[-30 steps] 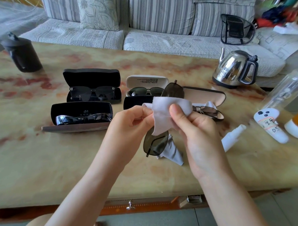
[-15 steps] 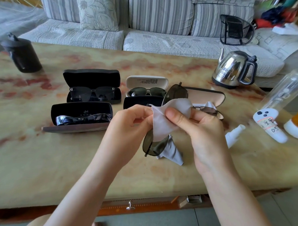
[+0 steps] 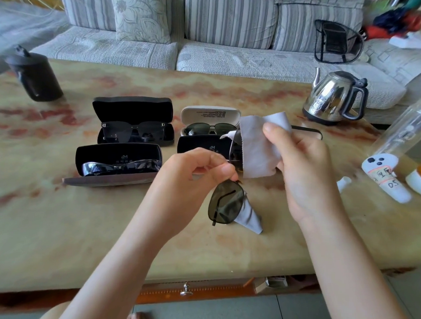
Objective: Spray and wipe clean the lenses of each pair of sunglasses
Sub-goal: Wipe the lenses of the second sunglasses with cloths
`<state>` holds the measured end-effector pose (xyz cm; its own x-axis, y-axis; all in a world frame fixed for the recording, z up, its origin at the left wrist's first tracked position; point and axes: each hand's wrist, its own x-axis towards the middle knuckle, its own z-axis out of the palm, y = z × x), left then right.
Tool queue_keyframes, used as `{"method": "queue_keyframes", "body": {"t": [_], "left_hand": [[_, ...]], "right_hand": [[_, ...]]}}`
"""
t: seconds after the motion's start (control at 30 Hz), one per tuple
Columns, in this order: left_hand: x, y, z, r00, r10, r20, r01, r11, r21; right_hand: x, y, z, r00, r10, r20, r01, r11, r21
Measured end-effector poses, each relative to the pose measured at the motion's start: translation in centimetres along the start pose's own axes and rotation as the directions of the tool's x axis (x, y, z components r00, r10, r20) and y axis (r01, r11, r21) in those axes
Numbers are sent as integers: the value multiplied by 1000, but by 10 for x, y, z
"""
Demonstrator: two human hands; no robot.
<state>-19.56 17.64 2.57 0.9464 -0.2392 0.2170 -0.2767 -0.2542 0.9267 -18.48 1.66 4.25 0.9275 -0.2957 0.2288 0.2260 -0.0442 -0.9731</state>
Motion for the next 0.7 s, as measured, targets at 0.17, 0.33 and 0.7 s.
{"method": "queue_keyframes", "body": {"t": [0.17,0.33,0.7], "left_hand": [[-1,2,0,1000,-6,-17,6,1000,20],[-1,2,0,1000,-17,1,16,999,37],[-2,5,3,995,-47,-88,50,998,30]], "right_hand": [[1,-2,-4,998,-63,-10,61,989,-132],[-1,-2,-6,998,-67,-12,65,990,-127],[4,2,-8,996,-77,-37,70,983,-172]]}}
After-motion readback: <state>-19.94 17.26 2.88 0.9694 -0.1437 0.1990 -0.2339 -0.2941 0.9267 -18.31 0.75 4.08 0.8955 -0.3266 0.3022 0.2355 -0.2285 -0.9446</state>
